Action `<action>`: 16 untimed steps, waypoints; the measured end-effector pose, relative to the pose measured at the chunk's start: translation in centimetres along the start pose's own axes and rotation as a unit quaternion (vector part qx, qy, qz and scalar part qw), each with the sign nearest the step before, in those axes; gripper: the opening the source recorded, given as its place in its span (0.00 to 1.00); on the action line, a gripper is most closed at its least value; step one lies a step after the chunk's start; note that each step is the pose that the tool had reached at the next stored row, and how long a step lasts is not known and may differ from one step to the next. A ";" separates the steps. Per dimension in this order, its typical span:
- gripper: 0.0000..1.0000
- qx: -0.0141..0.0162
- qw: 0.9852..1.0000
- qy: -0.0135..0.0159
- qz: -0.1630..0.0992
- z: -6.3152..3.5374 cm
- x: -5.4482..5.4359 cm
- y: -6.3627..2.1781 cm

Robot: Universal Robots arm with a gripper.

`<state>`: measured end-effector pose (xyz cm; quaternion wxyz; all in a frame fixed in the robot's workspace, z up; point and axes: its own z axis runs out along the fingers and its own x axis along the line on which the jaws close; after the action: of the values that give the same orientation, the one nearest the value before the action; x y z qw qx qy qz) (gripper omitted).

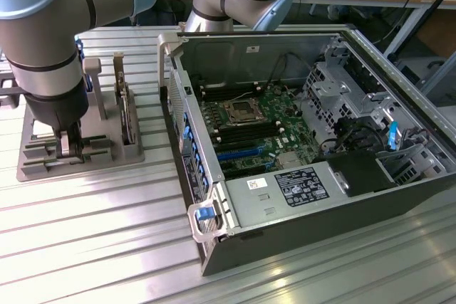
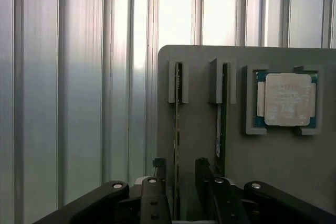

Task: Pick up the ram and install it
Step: 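Pick up the ram and move it above insertion slot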

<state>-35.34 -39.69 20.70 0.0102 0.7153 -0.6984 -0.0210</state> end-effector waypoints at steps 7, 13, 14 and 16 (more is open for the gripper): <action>0.36 0.000 1.000 0.000 0.000 0.00 0.0 0.00; 0.22 0.000 1.000 0.000 0.000 0.00 0.0 0.00; 0.16 0.000 1.000 0.000 0.000 0.00 0.0 0.00; 0.12 0.000 1.000 0.000 0.000 0.00 0.0 0.00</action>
<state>-35.34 -39.68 20.70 0.0102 0.7153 -0.6984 -0.0210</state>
